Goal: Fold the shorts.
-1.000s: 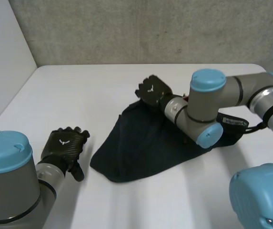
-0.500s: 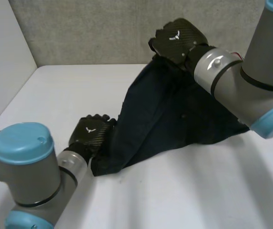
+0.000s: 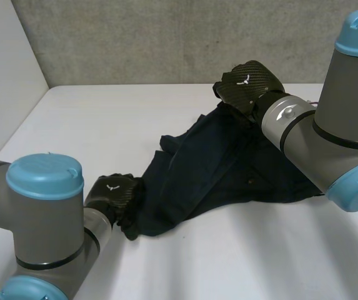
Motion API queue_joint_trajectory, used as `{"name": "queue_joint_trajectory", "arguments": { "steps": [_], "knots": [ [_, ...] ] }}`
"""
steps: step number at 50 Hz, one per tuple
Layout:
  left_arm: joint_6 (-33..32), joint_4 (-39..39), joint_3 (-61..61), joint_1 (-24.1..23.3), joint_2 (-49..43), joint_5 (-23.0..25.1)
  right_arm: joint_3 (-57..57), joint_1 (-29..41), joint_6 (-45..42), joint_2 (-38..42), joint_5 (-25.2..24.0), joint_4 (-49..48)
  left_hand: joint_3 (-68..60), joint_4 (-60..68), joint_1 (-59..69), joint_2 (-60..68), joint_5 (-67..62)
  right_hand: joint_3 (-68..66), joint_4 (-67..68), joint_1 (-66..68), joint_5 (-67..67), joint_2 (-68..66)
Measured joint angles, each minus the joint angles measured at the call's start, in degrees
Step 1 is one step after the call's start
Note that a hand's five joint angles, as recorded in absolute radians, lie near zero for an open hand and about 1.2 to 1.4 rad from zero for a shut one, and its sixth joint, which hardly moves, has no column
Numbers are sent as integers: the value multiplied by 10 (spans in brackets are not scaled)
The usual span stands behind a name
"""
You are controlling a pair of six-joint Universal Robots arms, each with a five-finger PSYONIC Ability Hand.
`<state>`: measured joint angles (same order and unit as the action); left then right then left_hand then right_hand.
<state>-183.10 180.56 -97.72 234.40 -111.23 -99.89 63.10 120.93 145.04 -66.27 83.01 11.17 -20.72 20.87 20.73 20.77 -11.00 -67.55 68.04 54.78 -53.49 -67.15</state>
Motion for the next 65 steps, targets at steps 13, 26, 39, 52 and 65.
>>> {"name": "queue_joint_trajectory", "arguments": {
  "steps": [13, 26, 39, 52, 65],
  "knots": [
    [-6, 15, 26, -13, -62, -19, 16, -23, 50, -4, 1, 1, -25, 24, 24, 25, -24, 0, 0, 0, 0, 0],
    [-6, 13, 55, -11, -84, -16, 39, -46, 66, -10, 13, 1, -448, 455, 443, 455, -441, 0, 0, 0, 0, 0],
    [-23, -3, 109, 28, 87, -7, 32, -79, 38, -75, 3, 100, -467, 474, 443, 474, -444, 0, 0, 0, 0, 0],
    [-65, -16, 70, 85, 226, 80, 8, -179, 21, -64, -172, 375, -472, 474, 443, 477, -443, 0, 0, 0, 0, 0],
    [-63, 5, 82, 69, 62, 83, -122, -212, 184, 188, -153, 333, -472, 476, 443, 477, -444, 304, -306, -248, 261, 303]
  ]
}}
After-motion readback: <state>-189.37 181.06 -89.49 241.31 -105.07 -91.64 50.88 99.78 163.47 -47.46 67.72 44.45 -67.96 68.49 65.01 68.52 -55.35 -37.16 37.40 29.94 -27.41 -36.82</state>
